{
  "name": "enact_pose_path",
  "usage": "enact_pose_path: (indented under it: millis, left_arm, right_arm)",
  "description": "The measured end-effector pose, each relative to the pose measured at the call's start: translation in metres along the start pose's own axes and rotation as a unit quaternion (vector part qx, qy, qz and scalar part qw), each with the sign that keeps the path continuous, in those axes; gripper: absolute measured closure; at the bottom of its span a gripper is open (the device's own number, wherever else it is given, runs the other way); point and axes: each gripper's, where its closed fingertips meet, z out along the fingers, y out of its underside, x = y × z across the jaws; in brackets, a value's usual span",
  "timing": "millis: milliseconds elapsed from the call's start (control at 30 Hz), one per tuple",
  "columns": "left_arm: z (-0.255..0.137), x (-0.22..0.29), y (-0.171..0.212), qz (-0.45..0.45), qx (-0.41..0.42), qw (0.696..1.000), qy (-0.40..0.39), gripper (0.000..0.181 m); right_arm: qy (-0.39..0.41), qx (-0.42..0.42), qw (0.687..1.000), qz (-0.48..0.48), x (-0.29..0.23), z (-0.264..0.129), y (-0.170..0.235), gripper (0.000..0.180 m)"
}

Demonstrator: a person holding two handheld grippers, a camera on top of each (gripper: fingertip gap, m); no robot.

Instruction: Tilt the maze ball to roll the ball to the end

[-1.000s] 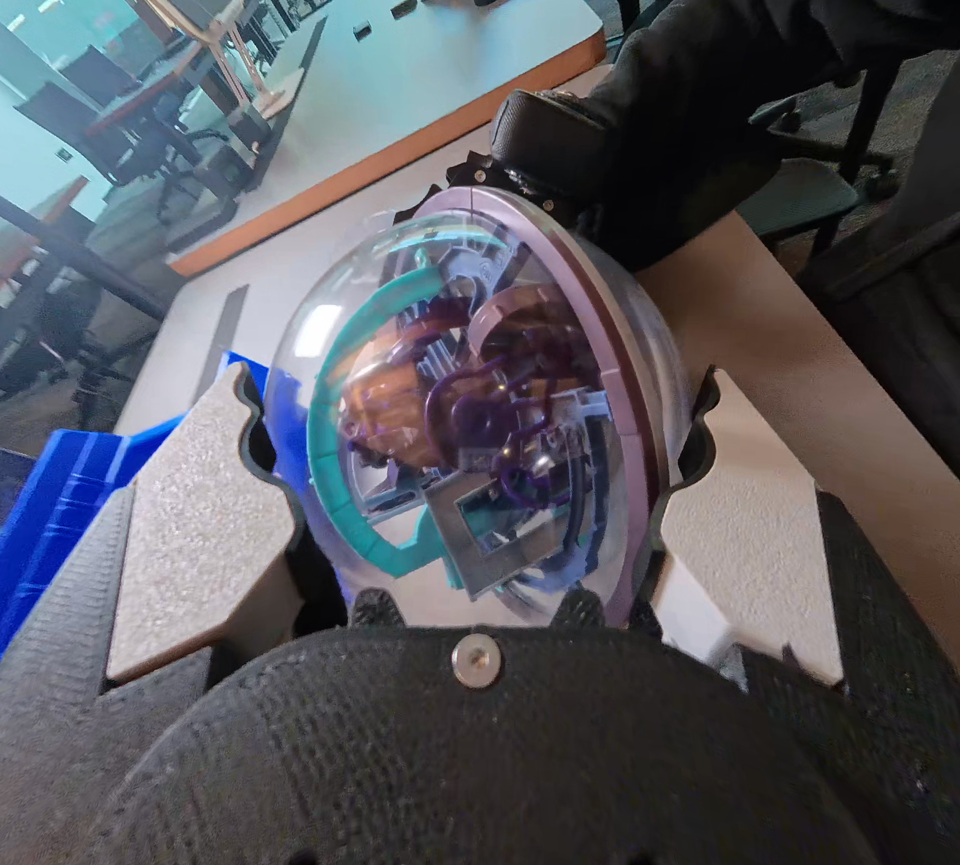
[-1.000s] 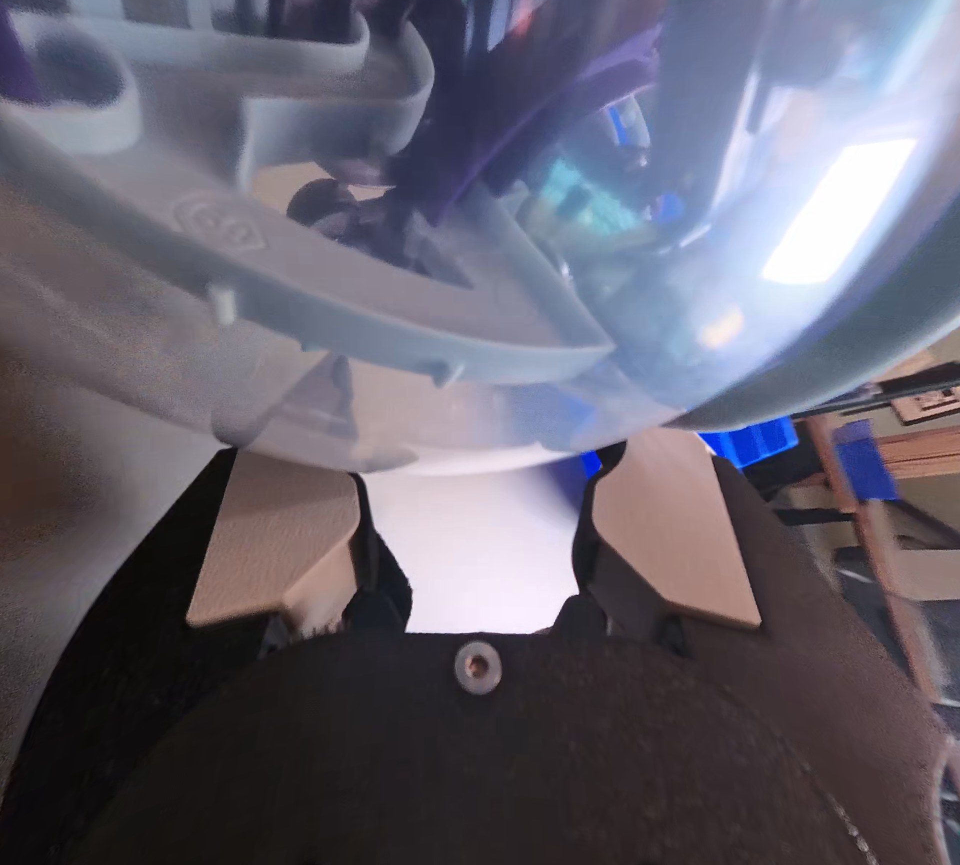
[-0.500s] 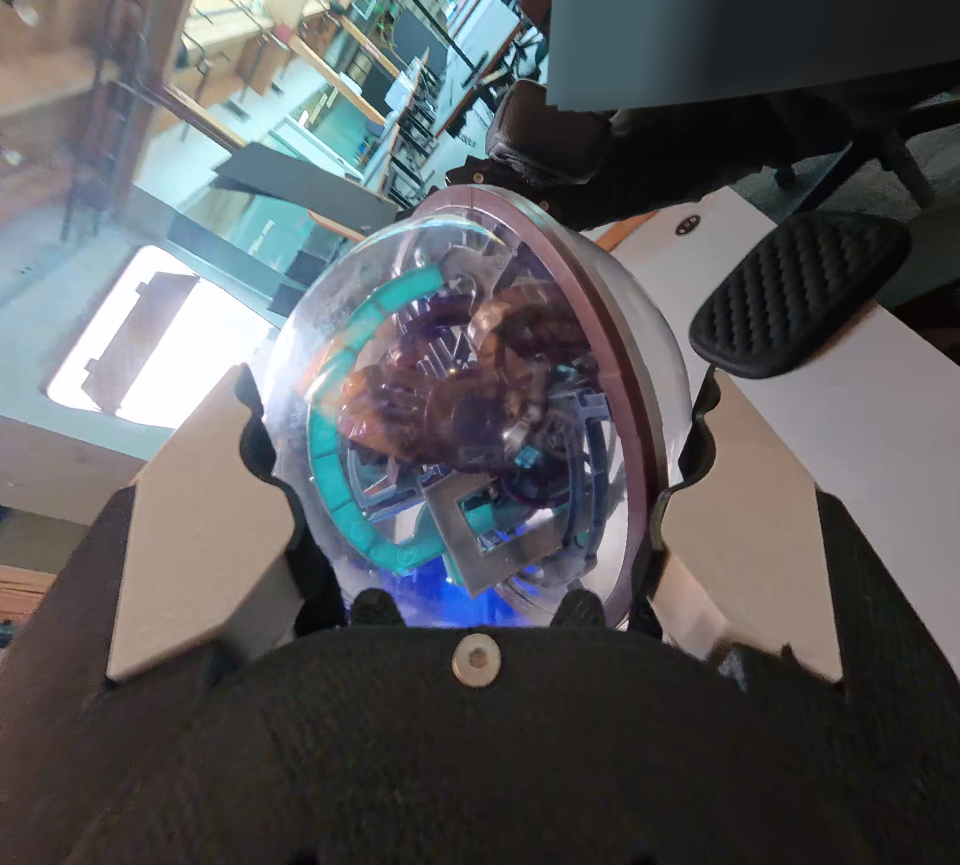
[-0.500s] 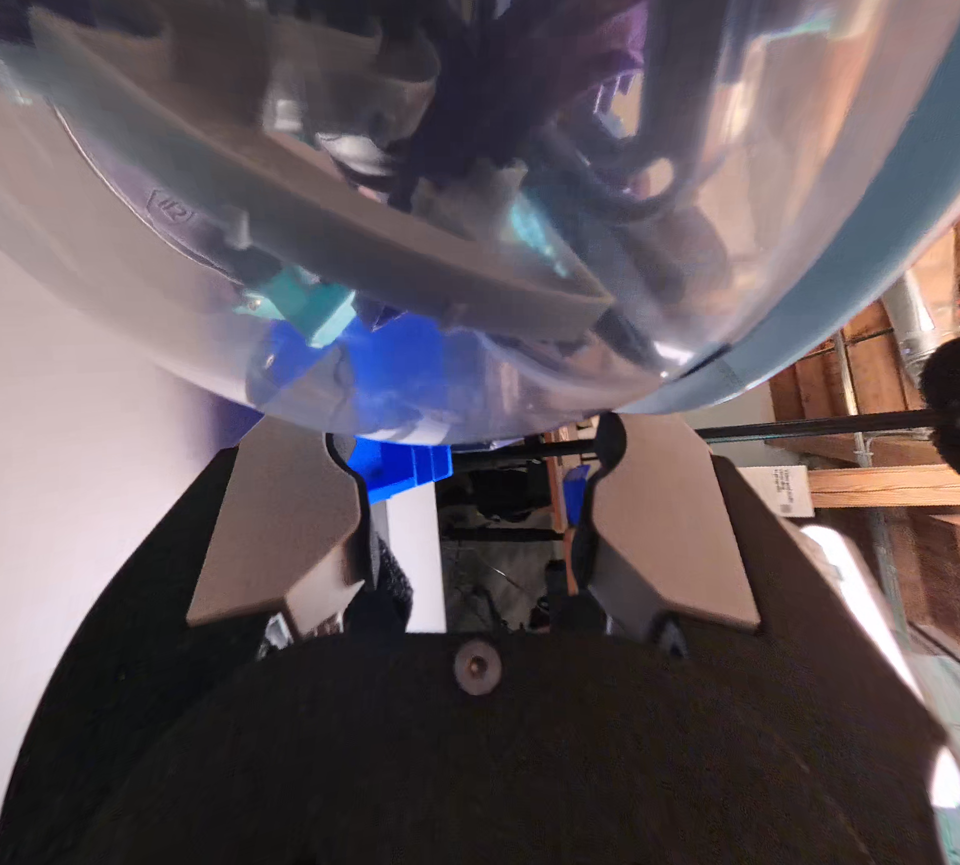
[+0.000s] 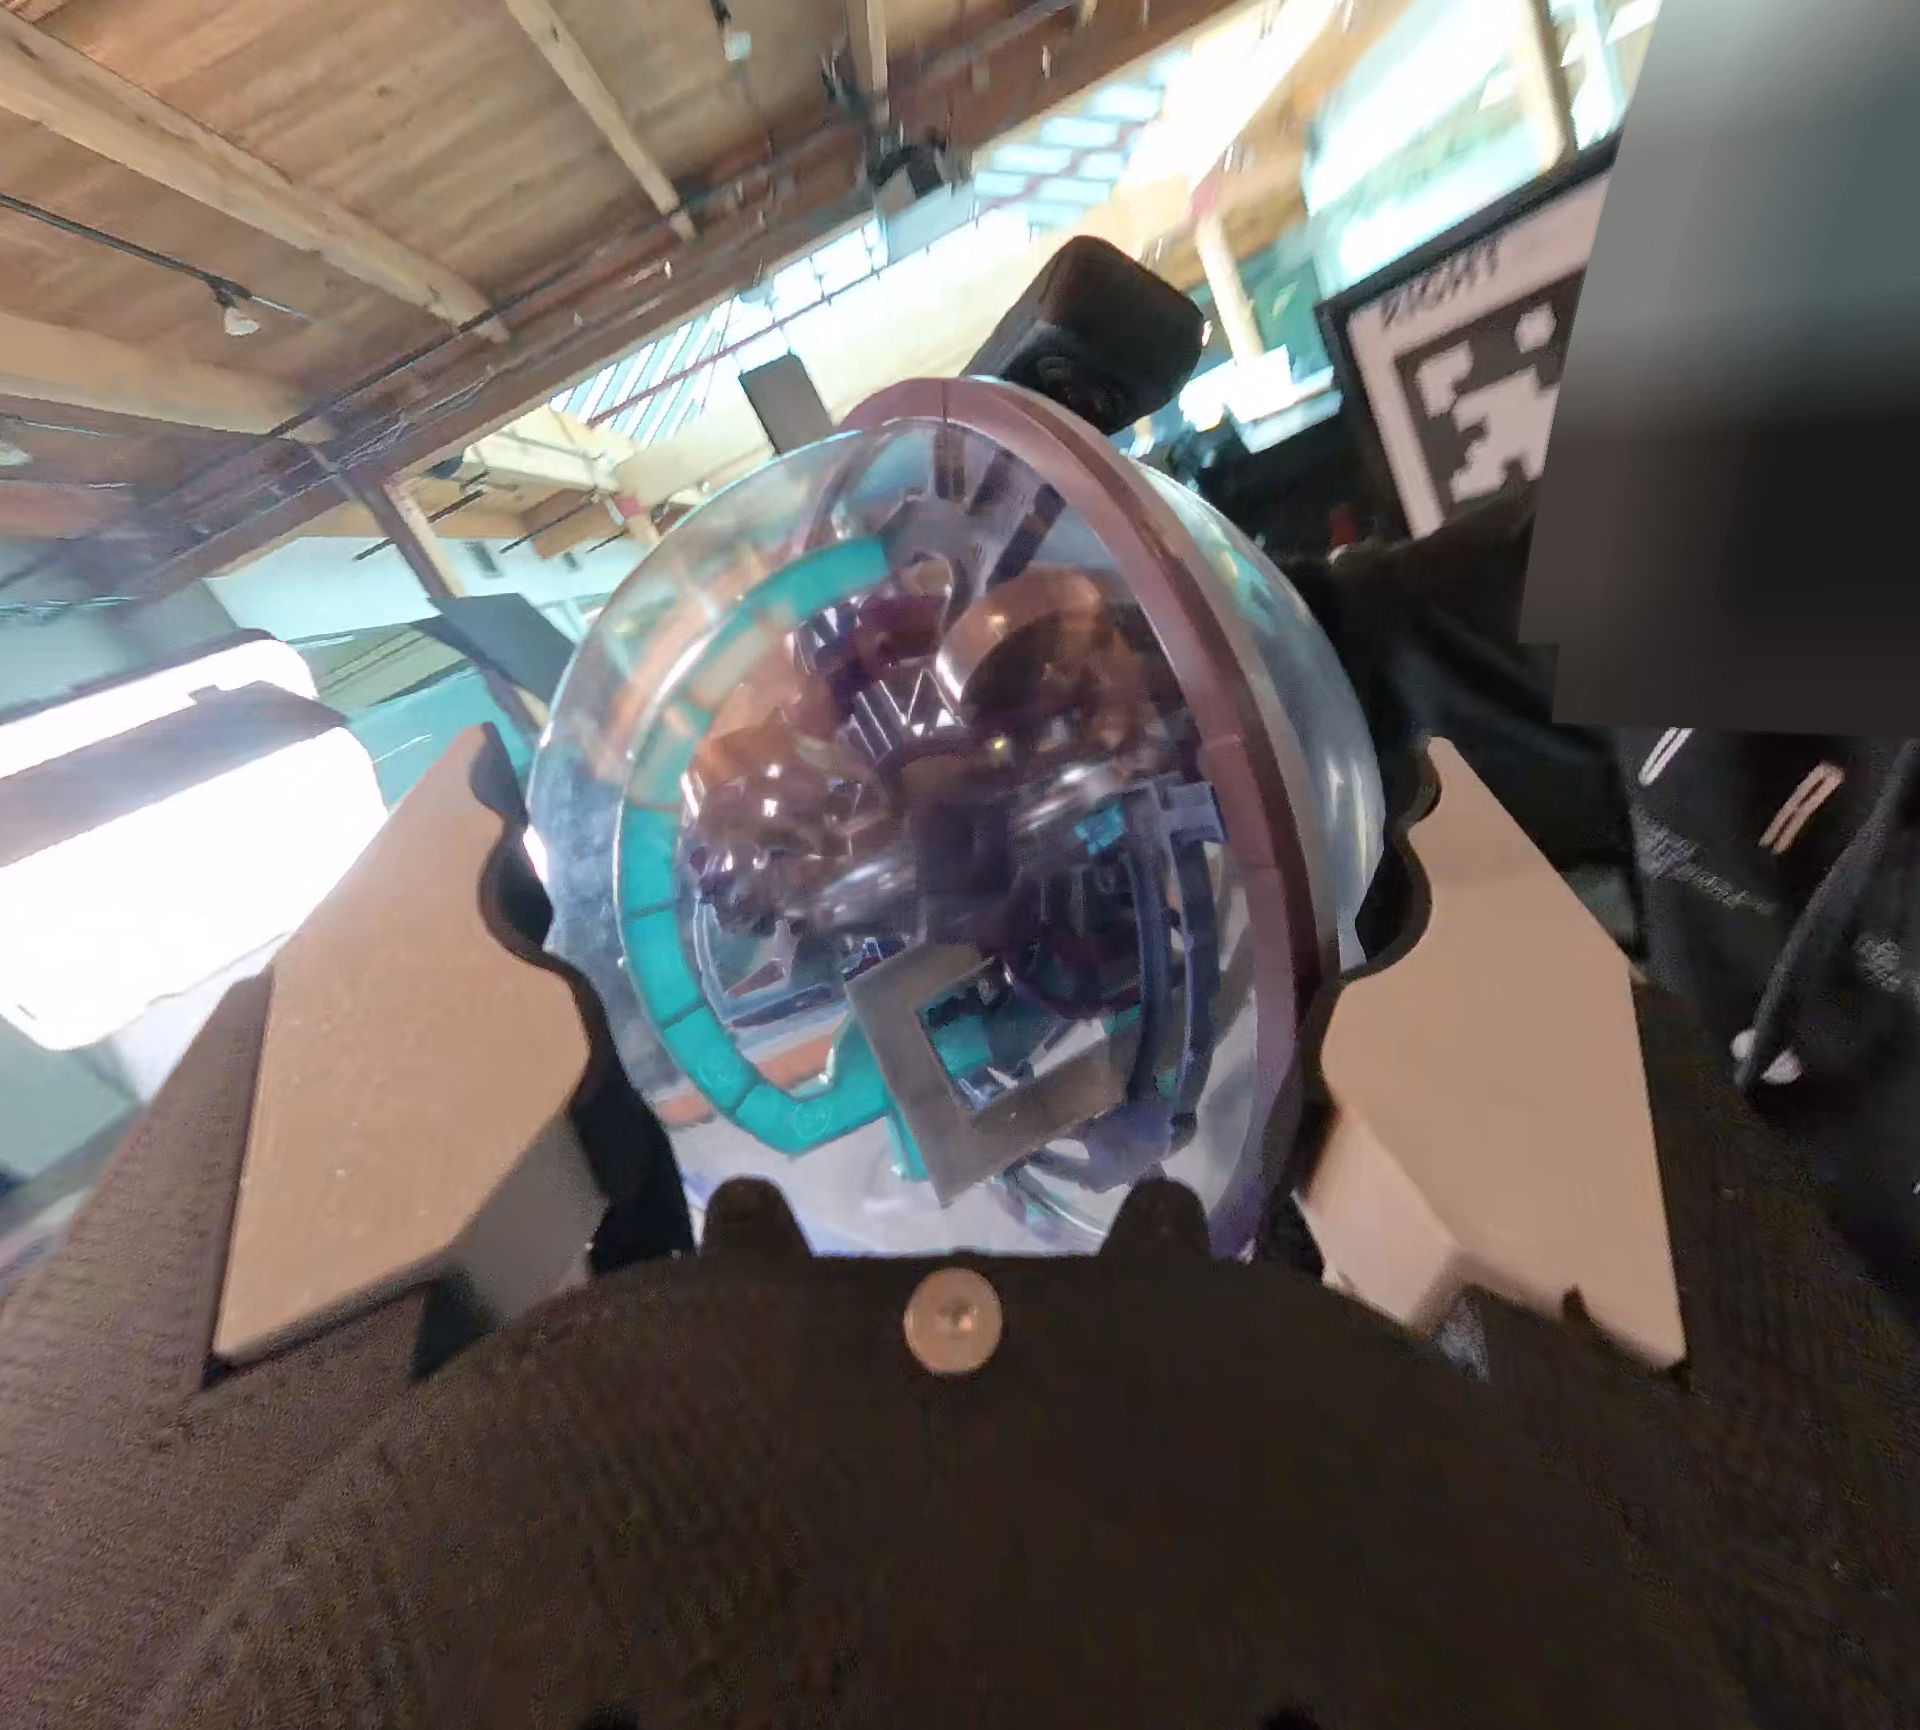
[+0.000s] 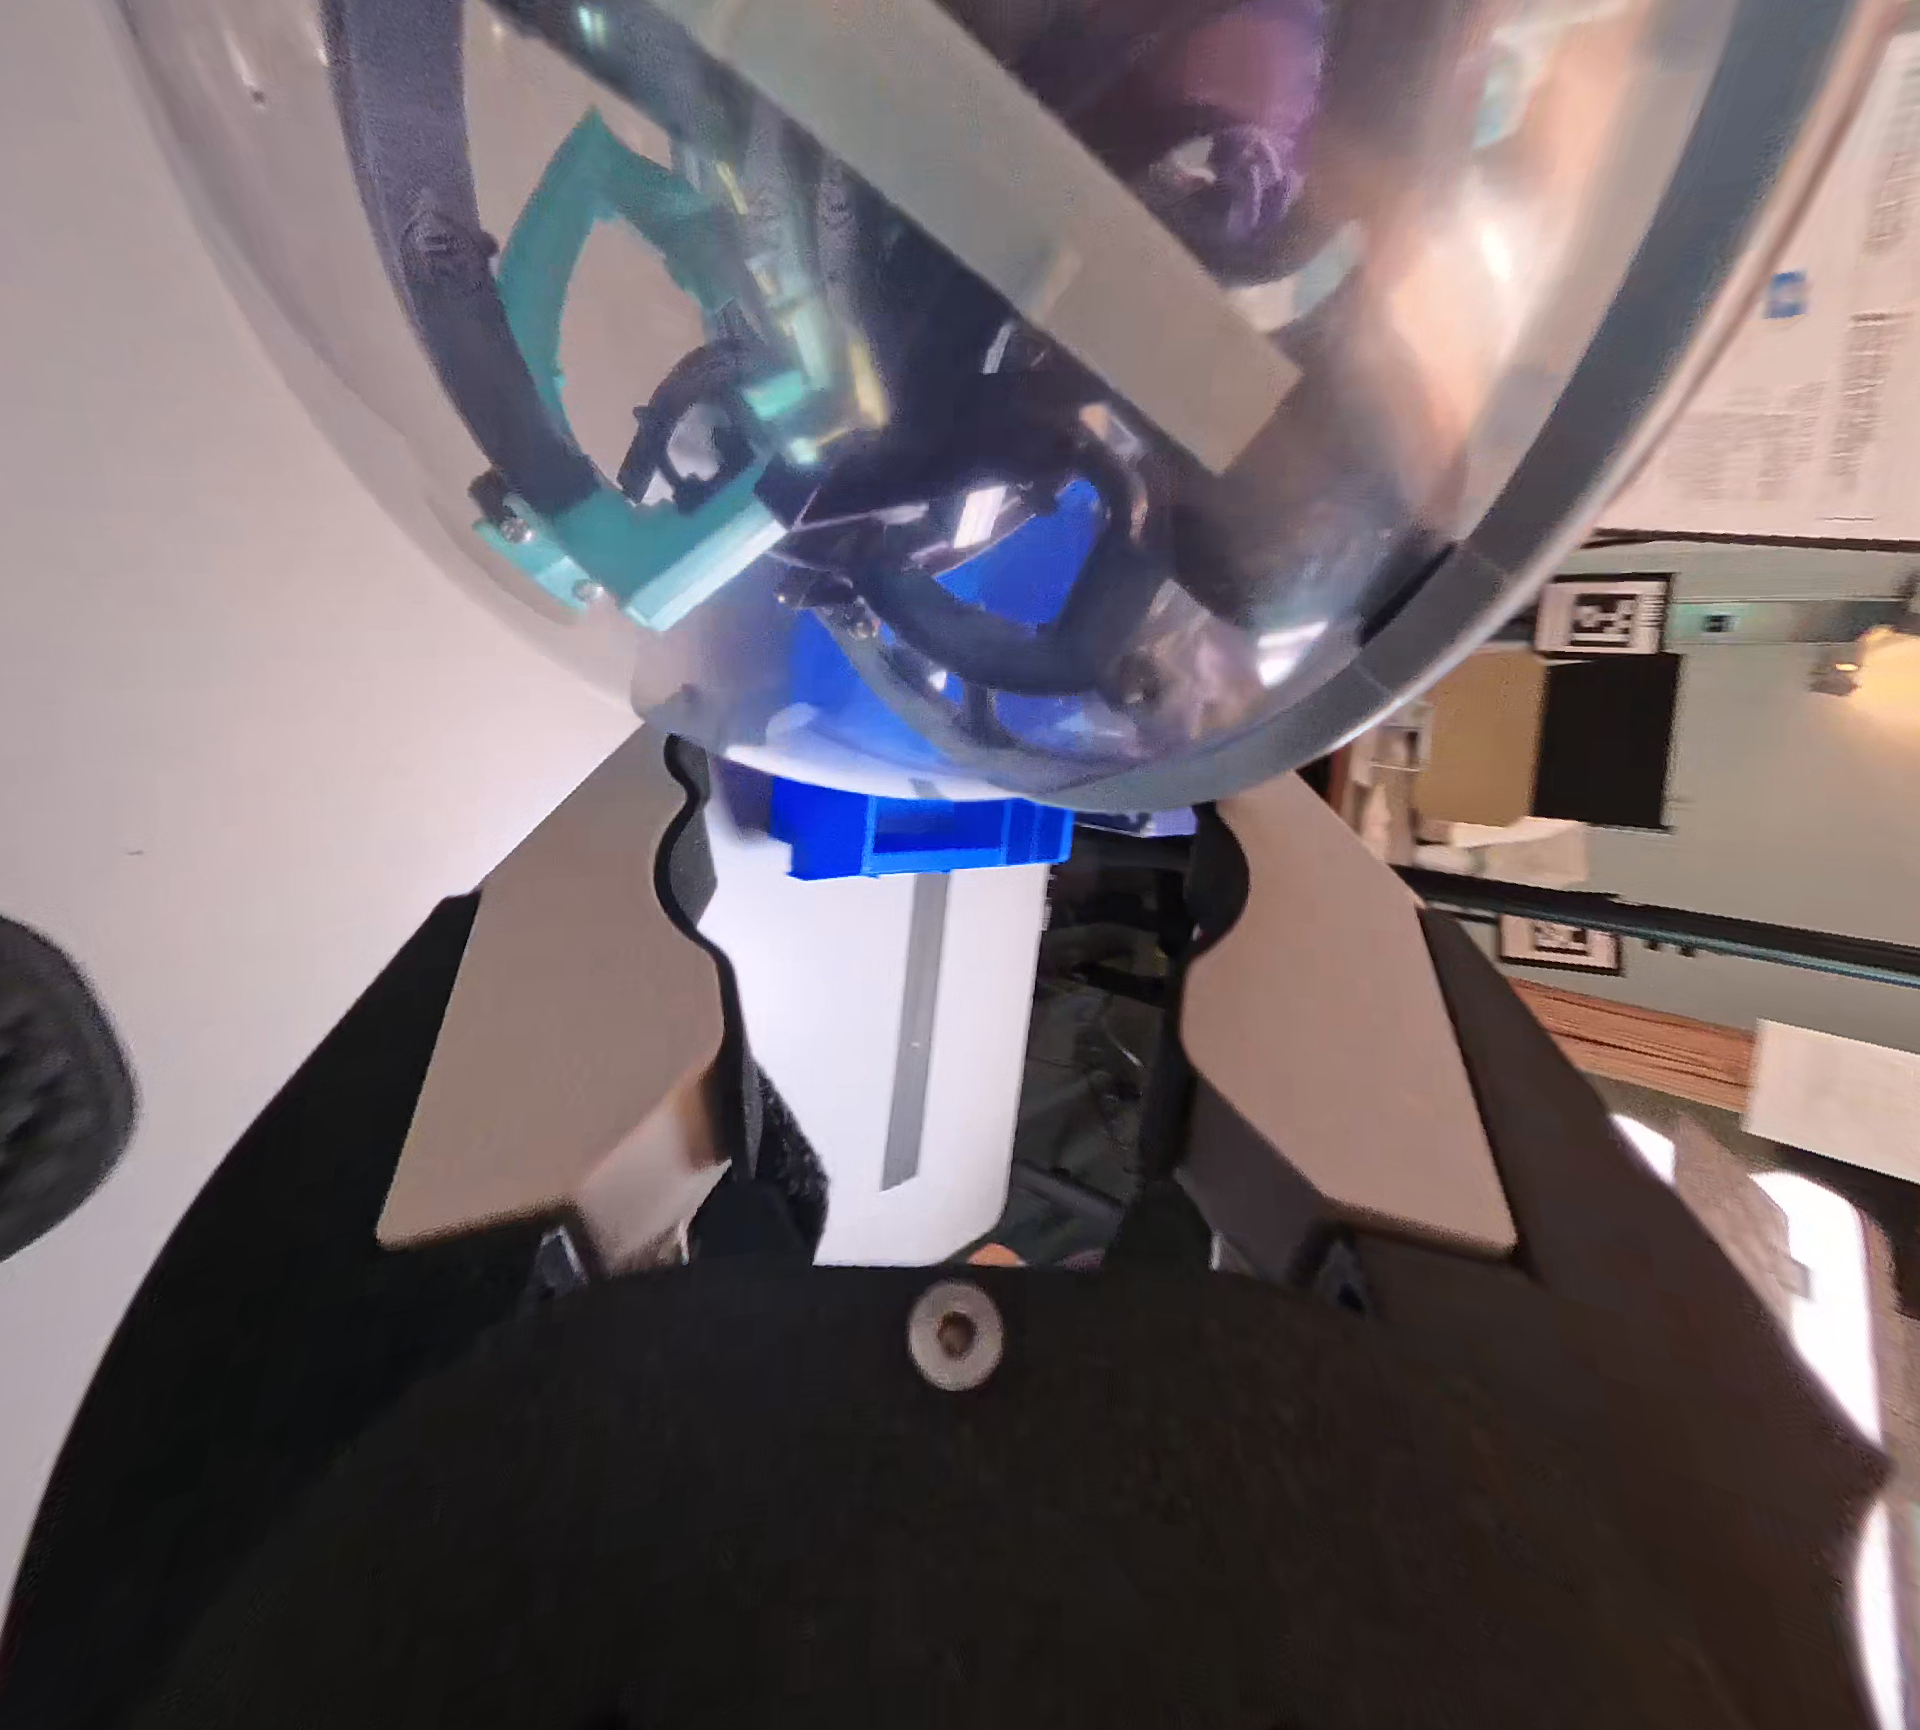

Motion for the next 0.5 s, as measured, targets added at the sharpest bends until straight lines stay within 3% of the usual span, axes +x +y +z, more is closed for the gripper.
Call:
enact_pose_path:
  millis: [133,333,500]
  left_arm:
    - [-0.009,-0.001,0.02,-0.099,0.047,0.994,0.01,0.022]
    - [-0.03,-0.009,0.068,-0.294,0.123,0.948,0.019,0.023]
    - [-0.038,-0.009,0.103,-0.337,0.118,0.934,0.002,0.025]
  right_arm:
    - [-0.076,0.022,0.995,0.059,-0.028,0.012,0.005,0.092]
    - [-0.168,0.036,0.974,0.145,-0.073,0.046,0.023,0.108]
    - [-0.191,0.028,0.968,0.159,-0.095,0.073,0.038,0.112]
